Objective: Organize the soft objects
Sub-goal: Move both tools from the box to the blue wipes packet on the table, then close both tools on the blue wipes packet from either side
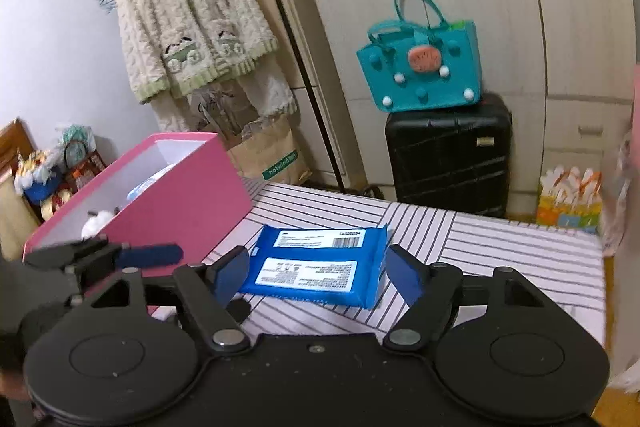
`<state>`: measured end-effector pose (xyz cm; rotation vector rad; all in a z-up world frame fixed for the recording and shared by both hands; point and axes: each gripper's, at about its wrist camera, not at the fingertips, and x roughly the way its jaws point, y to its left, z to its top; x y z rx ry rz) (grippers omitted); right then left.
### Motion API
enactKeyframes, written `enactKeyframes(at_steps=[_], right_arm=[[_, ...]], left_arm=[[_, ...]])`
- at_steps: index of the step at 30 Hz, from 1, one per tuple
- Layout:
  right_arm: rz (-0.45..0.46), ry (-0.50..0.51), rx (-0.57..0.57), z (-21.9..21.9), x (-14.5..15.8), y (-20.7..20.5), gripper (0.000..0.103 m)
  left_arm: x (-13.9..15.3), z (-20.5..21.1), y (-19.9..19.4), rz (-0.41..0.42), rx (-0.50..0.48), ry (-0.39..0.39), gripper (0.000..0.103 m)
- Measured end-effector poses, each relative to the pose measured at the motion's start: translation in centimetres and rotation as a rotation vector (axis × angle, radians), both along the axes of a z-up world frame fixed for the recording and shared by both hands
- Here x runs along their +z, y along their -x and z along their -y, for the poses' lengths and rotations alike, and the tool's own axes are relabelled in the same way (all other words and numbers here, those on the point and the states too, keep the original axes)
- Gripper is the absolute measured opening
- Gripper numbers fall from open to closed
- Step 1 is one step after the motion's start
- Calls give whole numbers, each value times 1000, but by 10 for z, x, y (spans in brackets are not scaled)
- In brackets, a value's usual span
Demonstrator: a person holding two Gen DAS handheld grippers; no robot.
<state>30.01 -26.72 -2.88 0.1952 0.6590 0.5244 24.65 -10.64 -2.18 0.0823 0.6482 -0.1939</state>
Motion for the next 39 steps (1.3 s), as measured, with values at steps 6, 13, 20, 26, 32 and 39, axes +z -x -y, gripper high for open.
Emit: enactKeyframes(at_steps=[6, 13, 20, 26, 32, 39], right_arm=[[-70, 3, -20, -6, -18, -25, 79], [-95, 56, -18, -17, -30, -41, 75], [-166, 11, -48, -10, -49, -51, 36], [-174, -26, -13, -9, -50, -40, 25], [-146, 17, -44, -5, -42, -10, 21], [-131, 93, -95, 7, -35, 31, 22]], left_arm=[[-21, -5, -28, -44, 71, 18, 86], [-43, -14, -49, -145, 120, 55, 71], [-48, -16, -50, -108, 168, 99, 70], [-46, -17, -50, -112, 144, 141, 60], [-42, -21, -38, -160, 122, 227, 38], [-41, -15, -10, -264, 19, 296, 32]])
